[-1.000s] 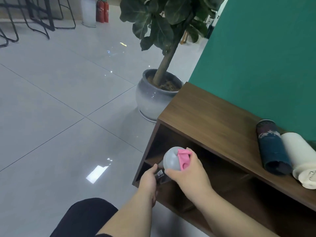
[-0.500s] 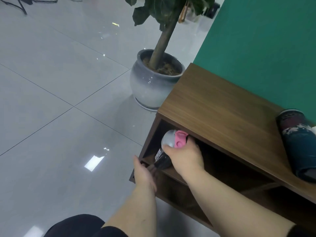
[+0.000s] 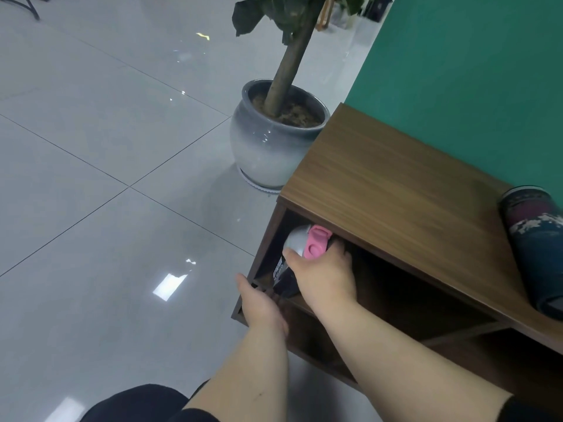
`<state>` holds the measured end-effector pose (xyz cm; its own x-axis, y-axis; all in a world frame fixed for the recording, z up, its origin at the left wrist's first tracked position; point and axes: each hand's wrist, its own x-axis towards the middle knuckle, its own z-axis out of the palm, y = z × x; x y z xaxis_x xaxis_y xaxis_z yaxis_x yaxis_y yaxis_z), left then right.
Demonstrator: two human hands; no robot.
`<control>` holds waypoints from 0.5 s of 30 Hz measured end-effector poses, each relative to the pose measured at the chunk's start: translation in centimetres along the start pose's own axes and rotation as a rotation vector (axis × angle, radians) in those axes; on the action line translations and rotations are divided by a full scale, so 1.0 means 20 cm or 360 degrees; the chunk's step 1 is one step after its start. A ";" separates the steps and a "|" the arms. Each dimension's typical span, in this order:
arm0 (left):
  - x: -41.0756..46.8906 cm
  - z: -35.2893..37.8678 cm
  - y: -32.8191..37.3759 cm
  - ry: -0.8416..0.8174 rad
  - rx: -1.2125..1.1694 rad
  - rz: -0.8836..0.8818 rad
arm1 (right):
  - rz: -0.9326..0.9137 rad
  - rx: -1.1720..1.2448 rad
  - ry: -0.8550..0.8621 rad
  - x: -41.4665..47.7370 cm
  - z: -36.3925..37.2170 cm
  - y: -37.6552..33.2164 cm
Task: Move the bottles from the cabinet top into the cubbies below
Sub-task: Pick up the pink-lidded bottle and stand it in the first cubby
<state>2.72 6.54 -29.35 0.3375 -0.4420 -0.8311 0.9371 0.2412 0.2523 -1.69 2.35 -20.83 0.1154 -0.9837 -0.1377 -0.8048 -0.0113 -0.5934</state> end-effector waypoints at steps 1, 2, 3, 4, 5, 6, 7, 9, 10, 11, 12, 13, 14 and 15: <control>0.00 0.00 0.00 -0.0006 0.0001 -0.0013 | -0.0013 -0.0023 0.0000 0.00 0.00 0.00; 0.01 -0.01 -0.01 -0.0010 -0.0004 -0.0021 | -0.0024 -0.0040 -0.0002 -0.01 0.00 0.00; 0.01 -0.01 -0.01 -0.0019 -0.0020 -0.0030 | -0.0032 -0.0052 -0.0001 -0.01 0.01 0.00; 0.02 -0.01 -0.01 -0.0024 -0.0036 -0.0034 | -0.0031 -0.0060 0.0004 -0.01 0.01 0.00; 0.02 -0.01 -0.01 -0.0029 -0.0055 -0.0038 | -0.0023 -0.0062 0.0012 -0.01 0.01 0.00; 0.02 -0.01 -0.01 -0.0034 -0.0076 -0.0038 | -0.0016 -0.0064 0.0018 -0.01 0.01 0.00; 0.03 -0.02 -0.02 -0.0045 -0.0092 -0.0036 | -0.0017 -0.0070 0.0023 0.00 0.01 0.00; 0.02 -0.01 -0.02 -0.0055 -0.0111 -0.0023 | -0.0026 -0.0071 0.0022 0.00 0.02 0.01; 0.03 -0.01 -0.02 -0.0050 -0.0116 -0.0017 | -0.0024 -0.0063 0.0022 -0.01 0.02 0.01; 0.03 -0.01 -0.03 -0.0045 -0.0120 -0.0015 | -0.0020 -0.0057 0.0024 -0.01 0.02 0.01; 0.03 -0.01 -0.03 -0.0041 -0.0114 -0.0012 | -0.0018 -0.0058 0.0027 -0.01 0.02 0.02; 0.04 -0.02 -0.03 -0.0040 -0.0101 -0.0005 | -0.0020 -0.0060 0.0027 -0.01 0.02 0.02; 0.03 -0.02 -0.03 -0.0038 -0.0080 0.0000 | -0.0022 -0.0056 0.0019 -0.01 0.02 0.03; 0.03 -0.02 -0.03 -0.0038 -0.0061 0.0010 | -0.0026 -0.0043 0.0008 -0.01 0.02 0.03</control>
<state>2.34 6.40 -30.17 0.3460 -0.4609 -0.8172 0.9310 0.2769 0.2380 -1.98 2.64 -21.45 0.1259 -0.9842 -0.1242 -0.8184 -0.0323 -0.5738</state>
